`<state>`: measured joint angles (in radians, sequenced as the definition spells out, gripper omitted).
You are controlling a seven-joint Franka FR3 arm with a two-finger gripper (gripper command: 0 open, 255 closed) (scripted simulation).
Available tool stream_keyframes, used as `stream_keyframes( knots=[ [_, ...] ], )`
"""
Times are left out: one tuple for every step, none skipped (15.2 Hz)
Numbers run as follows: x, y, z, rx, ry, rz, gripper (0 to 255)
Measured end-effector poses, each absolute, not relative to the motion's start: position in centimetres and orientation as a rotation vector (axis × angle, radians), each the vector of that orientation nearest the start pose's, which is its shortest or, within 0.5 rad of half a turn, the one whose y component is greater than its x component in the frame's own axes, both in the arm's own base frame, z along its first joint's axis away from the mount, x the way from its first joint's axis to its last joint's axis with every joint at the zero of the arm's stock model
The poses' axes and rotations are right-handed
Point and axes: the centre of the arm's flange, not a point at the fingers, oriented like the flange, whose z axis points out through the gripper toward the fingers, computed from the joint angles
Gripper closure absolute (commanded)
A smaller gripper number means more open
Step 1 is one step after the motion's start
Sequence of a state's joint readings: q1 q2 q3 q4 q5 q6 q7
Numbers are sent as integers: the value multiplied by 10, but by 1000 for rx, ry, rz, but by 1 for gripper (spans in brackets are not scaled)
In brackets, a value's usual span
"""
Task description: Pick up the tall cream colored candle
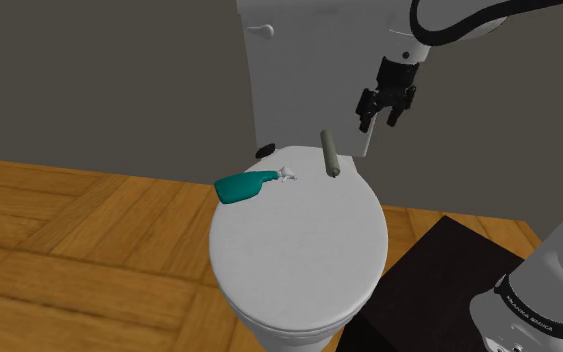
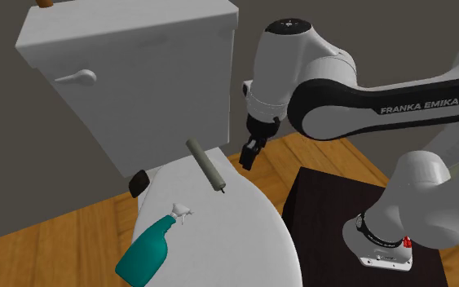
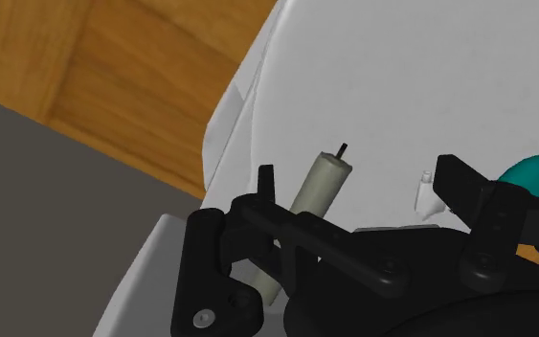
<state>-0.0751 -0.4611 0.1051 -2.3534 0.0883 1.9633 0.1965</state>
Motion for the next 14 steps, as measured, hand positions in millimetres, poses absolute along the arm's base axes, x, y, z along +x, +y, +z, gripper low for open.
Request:
stream_keyframes(
  knots=[
    [429,22,504,-3076,350,-104,0],
    [442,23,494,-3072,380,-106,0],
    [452,23,481,-3068,411,-107,0],
    [461,20,474,-3063,442,-110,0],
    [469,17,466,-3058,474,-112,0],
    [481,18,458,-3053,503,-115,0],
    [491,15,451,-3047,534,-117,0],
    [501,13,440,-3041,564,-119,0],
    [511,10,433,-3035,595,-122,0],
    [518,6,424,-3029,626,-124,0],
    [529,3,418,-3022,656,-126,0],
    [538,1,408,-3015,687,-128,0],
    [547,-3,402,-3007,716,-130,0],
    [557,-7,389,-3000,747,-132,0]
  ],
)
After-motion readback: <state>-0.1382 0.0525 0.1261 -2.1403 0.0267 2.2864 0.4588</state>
